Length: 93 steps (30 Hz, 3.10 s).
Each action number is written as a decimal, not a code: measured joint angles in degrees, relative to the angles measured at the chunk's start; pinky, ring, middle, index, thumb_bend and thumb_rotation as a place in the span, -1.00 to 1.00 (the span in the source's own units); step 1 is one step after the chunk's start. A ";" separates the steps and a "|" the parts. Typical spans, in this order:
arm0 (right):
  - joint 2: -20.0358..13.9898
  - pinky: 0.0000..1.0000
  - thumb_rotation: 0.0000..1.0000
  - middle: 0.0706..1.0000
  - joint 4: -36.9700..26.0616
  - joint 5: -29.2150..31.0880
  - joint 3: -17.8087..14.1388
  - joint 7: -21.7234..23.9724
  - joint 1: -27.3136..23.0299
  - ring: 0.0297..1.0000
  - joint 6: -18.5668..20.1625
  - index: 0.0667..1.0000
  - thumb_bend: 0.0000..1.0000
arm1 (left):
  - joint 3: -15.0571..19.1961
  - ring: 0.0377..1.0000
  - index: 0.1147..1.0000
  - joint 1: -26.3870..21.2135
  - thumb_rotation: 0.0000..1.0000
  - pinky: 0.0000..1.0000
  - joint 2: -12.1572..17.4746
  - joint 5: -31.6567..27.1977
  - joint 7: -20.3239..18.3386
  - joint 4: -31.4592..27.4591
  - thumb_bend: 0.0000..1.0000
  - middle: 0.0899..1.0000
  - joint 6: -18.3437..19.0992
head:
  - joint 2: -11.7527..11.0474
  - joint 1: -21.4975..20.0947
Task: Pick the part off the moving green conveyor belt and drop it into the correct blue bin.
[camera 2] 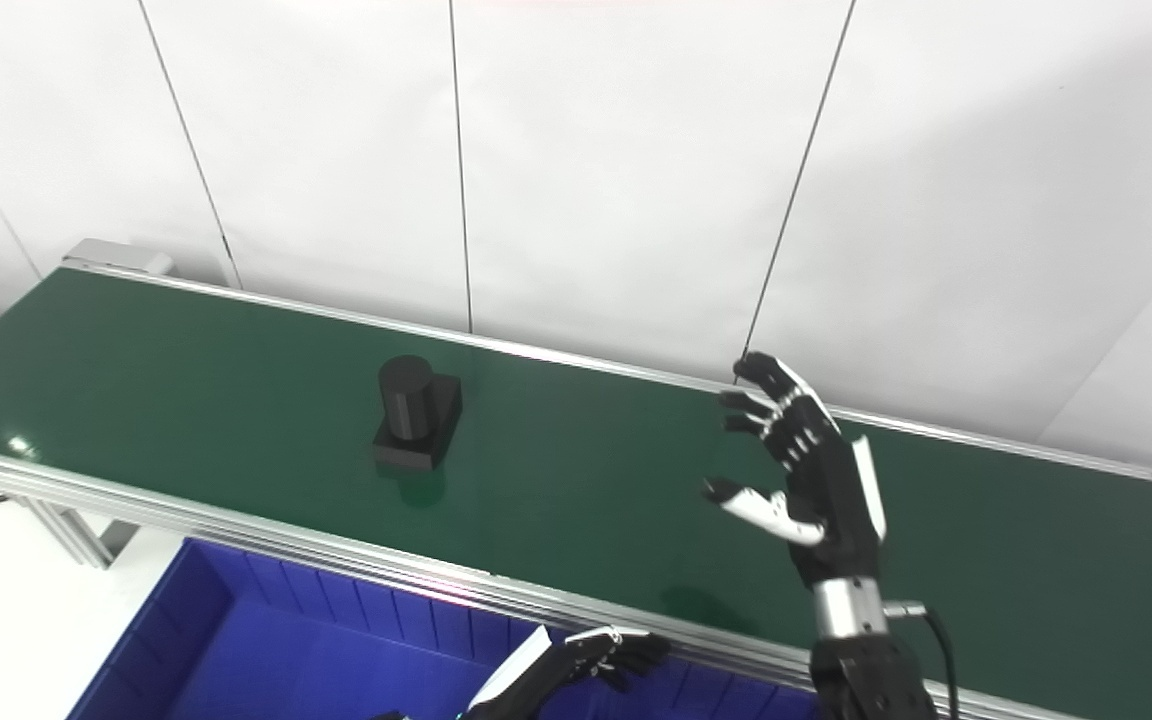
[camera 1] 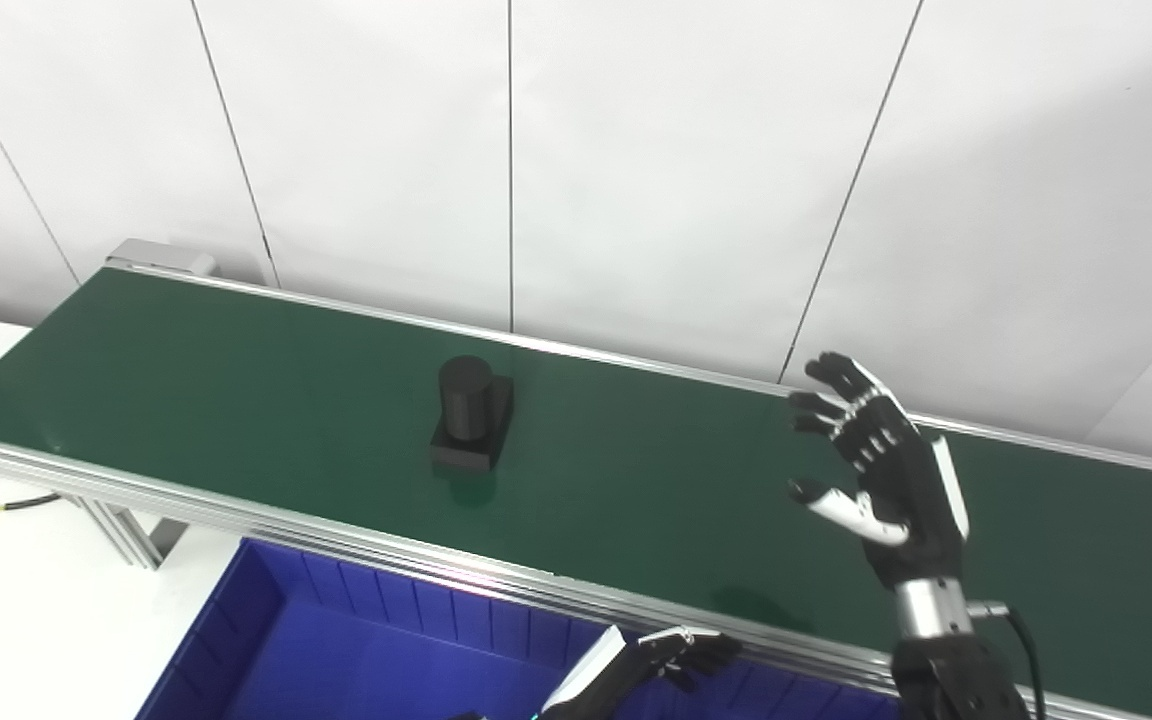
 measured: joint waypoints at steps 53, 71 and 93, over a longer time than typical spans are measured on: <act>1.34 0.24 -0.43 0.76 26.20 -17.51 15.21 -14.33 -15.67 0.50 -0.08 0.70 1.00 | -2.18 0.50 0.53 -0.21 -0.61 0.36 -0.23 1.08 2.45 -0.10 1.00 0.52 0.00 | 0.17 -0.70; 2.59 0.22 -0.45 0.73 28.92 -22.34 16.66 -16.98 -17.84 0.47 -0.08 0.69 1.00 | -3.11 0.49 0.54 -0.21 -0.60 0.36 -0.03 1.05 3.67 -1.49 1.00 0.53 0.00 | 0.53 -0.88; 3.09 0.13 -0.53 0.67 36.97 -23.57 16.21 -20.63 -21.10 0.37 -0.08 0.63 0.99 | -3.30 0.49 0.52 -0.20 -0.64 0.36 0.99 0.96 3.75 -2.28 1.00 0.52 0.00 | 1.05 -2.72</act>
